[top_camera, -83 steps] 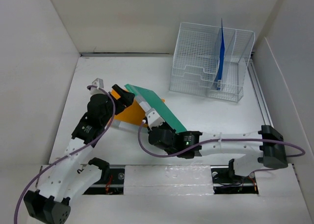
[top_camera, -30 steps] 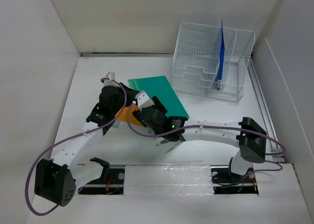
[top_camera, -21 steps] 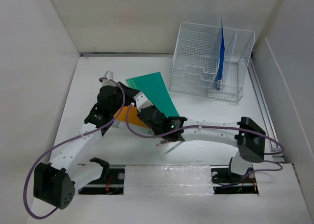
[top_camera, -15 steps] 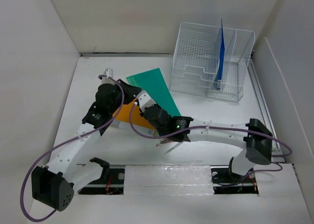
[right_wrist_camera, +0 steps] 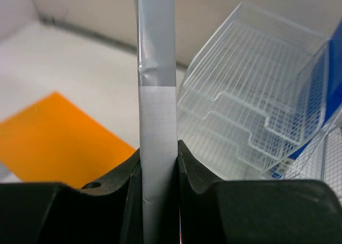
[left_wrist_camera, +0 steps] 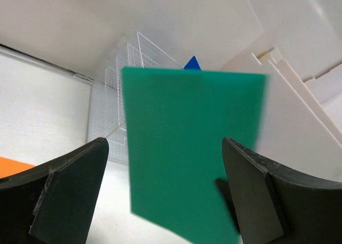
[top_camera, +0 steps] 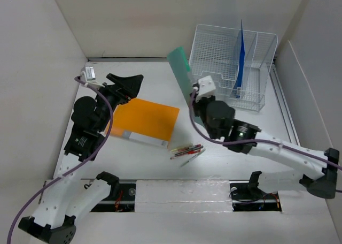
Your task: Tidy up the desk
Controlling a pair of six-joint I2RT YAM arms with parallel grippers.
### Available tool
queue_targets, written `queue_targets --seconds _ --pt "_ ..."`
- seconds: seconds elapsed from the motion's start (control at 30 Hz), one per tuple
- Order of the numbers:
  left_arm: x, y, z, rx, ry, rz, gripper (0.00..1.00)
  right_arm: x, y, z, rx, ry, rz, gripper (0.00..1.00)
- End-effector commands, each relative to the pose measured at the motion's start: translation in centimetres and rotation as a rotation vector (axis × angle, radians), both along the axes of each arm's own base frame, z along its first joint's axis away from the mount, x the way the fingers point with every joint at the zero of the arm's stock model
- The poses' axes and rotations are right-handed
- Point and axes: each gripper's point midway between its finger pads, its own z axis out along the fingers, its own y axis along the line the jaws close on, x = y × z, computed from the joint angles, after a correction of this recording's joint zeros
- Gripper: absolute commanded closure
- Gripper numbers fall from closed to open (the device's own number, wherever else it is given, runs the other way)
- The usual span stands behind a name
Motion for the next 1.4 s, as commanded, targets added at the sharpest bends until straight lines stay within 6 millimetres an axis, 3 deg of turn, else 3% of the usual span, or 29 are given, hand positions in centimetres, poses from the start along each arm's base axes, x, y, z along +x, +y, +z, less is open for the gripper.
queue_targets --seconds 0.0,0.17,0.37,0.5,0.73,0.8,0.83,0.93,1.07,1.37 --pt "-0.6 1.3 -0.1 0.039 -0.023 0.047 0.17 -0.6 -3.9 9.2 0.272 -0.165 -0.034 1.00" --pt "-0.7 1.0 -2.9 0.073 0.019 0.032 0.17 -0.6 -11.9 15.9 0.384 -0.323 -0.173 1.00" --pt "-0.7 -0.3 -5.4 0.102 0.050 -0.039 0.17 -0.2 -20.5 21.5 0.454 -0.546 -0.400 1.00" --pt "-0.9 -0.5 -5.8 0.110 0.049 -0.057 0.18 0.4 -23.3 23.6 0.439 -0.656 -0.461 1.00" --pt "-1.4 -0.8 -5.7 0.110 0.031 -0.080 0.18 2.5 -25.1 25.3 0.345 -0.776 -0.456 1.00" --pt "-1.3 -1.0 -6.1 0.106 0.039 -0.092 0.18 4.2 -24.1 25.1 0.288 -0.788 -0.393 1.00" --pt "-1.4 -1.2 -5.9 0.102 0.031 -0.102 0.18 5.0 -24.9 24.9 0.278 -0.798 -0.401 1.00" --pt "-1.3 -1.5 -6.3 0.104 0.042 -0.115 0.18 8.3 -24.2 23.5 0.275 -0.780 -0.317 1.00" --pt "-1.1 -1.3 -6.5 0.109 0.047 -0.105 0.18 10.2 -25.1 22.5 0.283 -0.813 -0.251 1.00" --pt "-0.6 -1.5 -7.0 0.120 0.064 -0.105 0.18 14.3 -24.6 18.3 0.301 -0.762 -0.148 1.00"
